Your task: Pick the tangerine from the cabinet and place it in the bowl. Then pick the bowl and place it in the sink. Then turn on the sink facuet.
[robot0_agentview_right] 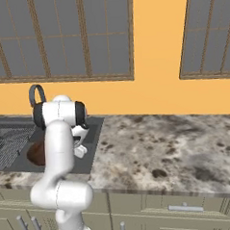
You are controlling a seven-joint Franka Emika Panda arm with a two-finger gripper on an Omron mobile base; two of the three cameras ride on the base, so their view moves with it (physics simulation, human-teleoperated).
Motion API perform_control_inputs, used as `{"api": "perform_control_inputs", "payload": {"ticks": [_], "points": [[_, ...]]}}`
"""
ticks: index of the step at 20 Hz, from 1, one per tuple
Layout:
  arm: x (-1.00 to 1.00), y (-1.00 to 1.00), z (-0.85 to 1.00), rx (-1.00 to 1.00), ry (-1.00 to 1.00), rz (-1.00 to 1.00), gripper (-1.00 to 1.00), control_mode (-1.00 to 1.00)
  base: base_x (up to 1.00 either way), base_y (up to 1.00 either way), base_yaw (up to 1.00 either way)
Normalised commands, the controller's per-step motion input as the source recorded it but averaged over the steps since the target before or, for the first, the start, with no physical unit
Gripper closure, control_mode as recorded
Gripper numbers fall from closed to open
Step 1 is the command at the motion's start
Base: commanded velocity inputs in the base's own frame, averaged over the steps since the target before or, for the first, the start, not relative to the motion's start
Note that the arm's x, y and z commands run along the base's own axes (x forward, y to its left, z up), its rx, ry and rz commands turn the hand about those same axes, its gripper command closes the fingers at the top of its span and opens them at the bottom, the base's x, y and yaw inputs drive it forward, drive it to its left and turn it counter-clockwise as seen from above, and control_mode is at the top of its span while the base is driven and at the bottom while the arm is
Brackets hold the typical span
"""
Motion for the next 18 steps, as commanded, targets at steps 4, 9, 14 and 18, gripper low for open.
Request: {"api": "perform_control_inputs", "payload": {"ticks": [4,9,14,18], "points": [[-0.04,-0.01,0.92,0.02,-0.08,0.0,-1.0,-1.0,0.0,0.0,0.0],[-0.27,-0.09,0.99,0.08,-0.04,0.0,-1.0,-1.0,0.0,0.0,0.0],[-0.25,-0.02,0.78,0.22,0.21,-0.05,-1.0,-1.0,0.0,0.0,0.0],[-0.27,-0.09,0.91,0.3,0.45,-0.15,-1.0,-1.0,0.0,0.0,0.0]]}}
